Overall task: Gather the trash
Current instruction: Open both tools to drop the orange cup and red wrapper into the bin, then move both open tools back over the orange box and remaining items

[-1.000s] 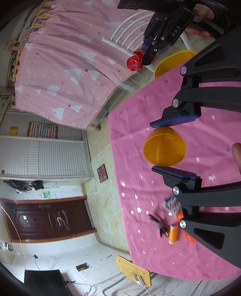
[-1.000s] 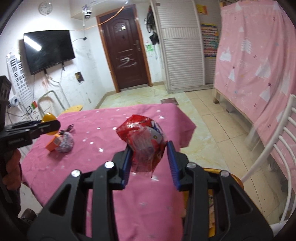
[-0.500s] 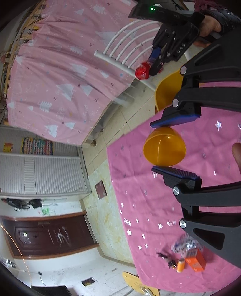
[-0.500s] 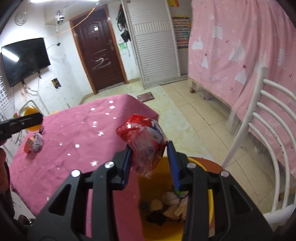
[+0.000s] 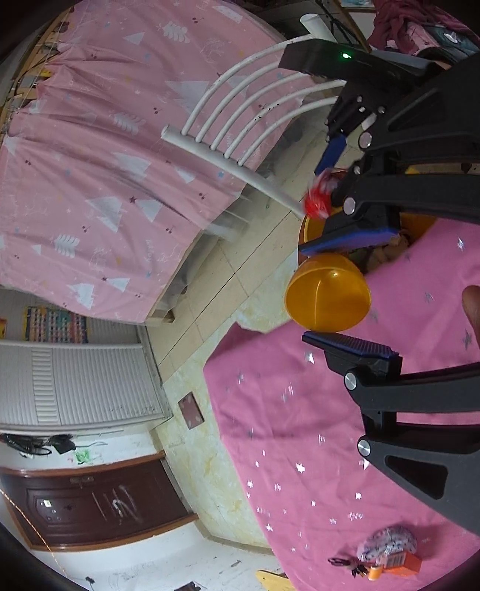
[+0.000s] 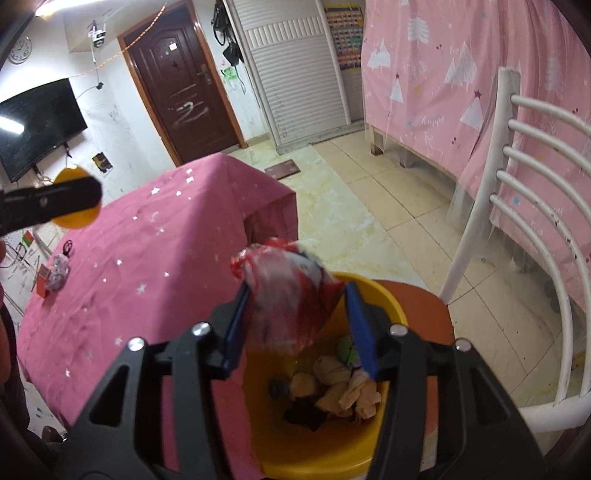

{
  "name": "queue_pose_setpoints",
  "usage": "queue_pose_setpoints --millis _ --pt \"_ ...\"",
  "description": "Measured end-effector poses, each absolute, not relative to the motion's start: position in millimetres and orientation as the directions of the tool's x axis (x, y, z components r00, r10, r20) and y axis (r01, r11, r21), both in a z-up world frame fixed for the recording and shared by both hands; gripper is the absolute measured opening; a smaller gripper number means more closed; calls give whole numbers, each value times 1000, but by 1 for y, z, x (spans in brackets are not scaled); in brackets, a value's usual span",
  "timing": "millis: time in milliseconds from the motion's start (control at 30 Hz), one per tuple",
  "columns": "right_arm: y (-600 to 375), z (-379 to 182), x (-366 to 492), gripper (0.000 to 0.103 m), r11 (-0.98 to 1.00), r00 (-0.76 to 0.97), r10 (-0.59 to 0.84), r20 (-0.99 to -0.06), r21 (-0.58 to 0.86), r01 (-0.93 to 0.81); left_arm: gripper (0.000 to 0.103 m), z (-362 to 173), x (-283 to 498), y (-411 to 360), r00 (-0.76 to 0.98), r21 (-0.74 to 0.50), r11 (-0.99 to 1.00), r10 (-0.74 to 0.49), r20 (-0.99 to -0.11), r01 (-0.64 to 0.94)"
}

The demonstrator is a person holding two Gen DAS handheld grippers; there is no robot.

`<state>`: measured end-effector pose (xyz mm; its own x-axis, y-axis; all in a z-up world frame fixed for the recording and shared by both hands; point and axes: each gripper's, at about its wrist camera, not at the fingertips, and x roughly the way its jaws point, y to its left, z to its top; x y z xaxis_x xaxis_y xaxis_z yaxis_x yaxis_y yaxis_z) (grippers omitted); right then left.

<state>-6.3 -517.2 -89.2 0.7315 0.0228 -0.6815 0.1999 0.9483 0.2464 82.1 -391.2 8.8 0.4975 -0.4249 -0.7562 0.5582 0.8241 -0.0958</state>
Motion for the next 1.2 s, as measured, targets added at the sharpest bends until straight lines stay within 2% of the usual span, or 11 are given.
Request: queue_pose_setpoints --millis 233,300,467,900,1200 --pt "-531 -88 -14 50 934 744 32 -667 285 215 34 5 81 -414 460 -134 803 -460 -760 581" --pt "-534 -88 -14 56 932 745 38 -666 293 215 35 3 79 -420 452 -142 799 -466 -761 584" --pt "-536 -87 -14 60 931 745 43 -665 297 211 48 1 78 -429 438 -151 795 -470 -766 588" --pt "-529 -81 -16 60 934 757 36 -652 291 207 48 9 74 -424 439 -154 788 -481 -759 597" --pt "-491 -55 0 60 961 771 53 -635 241 133 48 25 82 -379 474 -173 807 -489 -733 565"
